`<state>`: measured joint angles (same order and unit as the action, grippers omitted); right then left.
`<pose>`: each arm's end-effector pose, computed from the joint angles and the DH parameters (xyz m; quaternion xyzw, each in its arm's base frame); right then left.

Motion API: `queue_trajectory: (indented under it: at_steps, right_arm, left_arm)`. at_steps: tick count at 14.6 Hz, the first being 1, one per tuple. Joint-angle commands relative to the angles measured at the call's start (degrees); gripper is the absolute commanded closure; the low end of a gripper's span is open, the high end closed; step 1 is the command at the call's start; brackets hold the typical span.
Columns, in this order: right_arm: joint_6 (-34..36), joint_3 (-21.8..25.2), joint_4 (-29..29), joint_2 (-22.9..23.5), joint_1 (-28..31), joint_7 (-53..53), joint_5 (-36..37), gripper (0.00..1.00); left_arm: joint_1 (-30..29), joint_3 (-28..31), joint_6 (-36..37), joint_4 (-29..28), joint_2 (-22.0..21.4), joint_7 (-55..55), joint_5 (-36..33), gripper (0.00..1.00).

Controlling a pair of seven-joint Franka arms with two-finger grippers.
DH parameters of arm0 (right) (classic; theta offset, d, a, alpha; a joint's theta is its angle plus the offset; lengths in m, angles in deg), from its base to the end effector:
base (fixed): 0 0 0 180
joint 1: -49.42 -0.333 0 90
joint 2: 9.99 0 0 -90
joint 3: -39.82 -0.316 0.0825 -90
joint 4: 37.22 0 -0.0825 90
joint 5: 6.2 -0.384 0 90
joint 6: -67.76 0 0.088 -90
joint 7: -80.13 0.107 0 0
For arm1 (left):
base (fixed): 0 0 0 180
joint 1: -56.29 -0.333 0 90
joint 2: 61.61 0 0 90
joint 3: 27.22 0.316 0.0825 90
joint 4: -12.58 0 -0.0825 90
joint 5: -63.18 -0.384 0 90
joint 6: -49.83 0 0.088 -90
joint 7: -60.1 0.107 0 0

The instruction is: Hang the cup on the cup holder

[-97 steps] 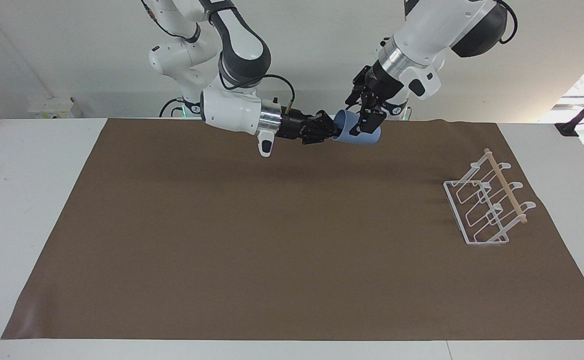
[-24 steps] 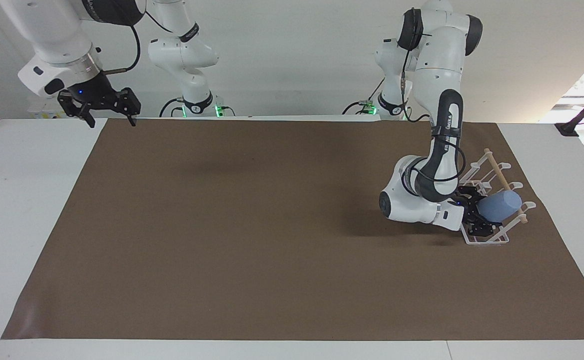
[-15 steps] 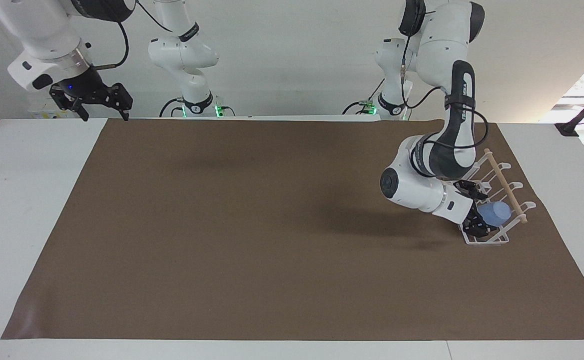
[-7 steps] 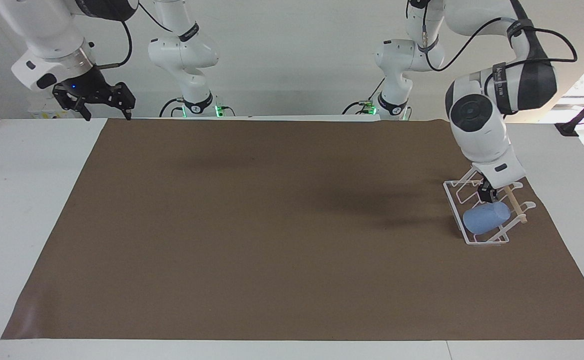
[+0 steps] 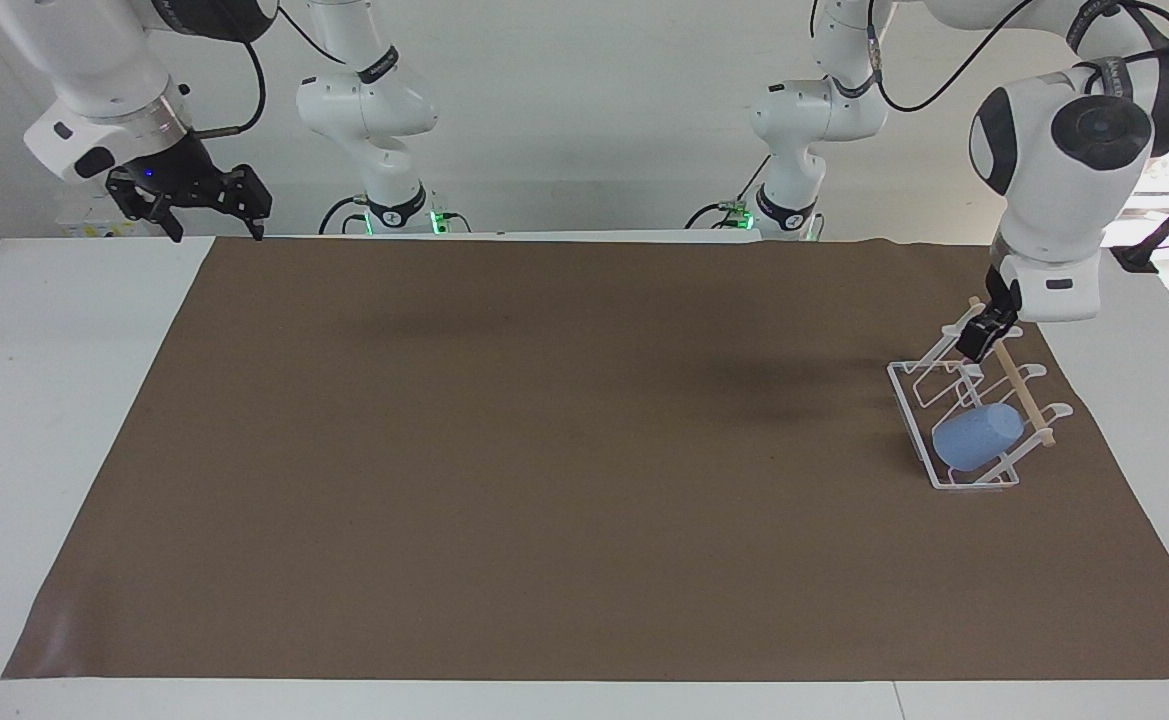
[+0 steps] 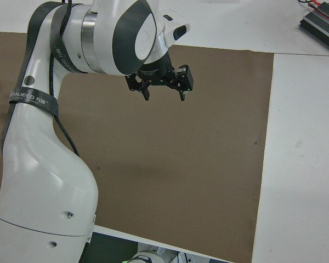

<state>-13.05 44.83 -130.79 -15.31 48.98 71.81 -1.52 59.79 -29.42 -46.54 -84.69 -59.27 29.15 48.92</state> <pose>0.5051 -0.0524 0.6321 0.9968 0.0292 -0.0687 0.0291 0.5696 -0.0326 0.5537 -0.9718 -0.2000 -0.0118 0.1248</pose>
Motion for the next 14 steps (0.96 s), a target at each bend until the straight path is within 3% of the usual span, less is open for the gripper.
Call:
queue_trajectory:
  at_steps: [1,4,6,14]
  right_arm:
    - [0.0,-0.2,-1.4,-1.3,0.1,0.5,-0.1,0.01]
    - [0.0,-0.2,-1.4,-1.3,0.1,0.5,-0.1,0.01]
    - [0.0,-0.2,-1.4,-1.3,0.1,0.5,-0.1,0.01]
    - [0.0,-0.2,-1.4,-1.3,0.1,0.5,-0.2,0.01]
  left_arm:
    - [-1.8,0.0,4.3,1.8,-1.9,11.7,4.6,0.0]
    - [-1.8,0.1,11.8,8.6,-0.8,26.2,12.0,0.0]
    - [-1.7,0.0,15.8,12.3,1.0,31.3,13.1,0.0]
    - [1.4,-0.7,15.5,13.4,1.6,31.7,11.0,0.0]
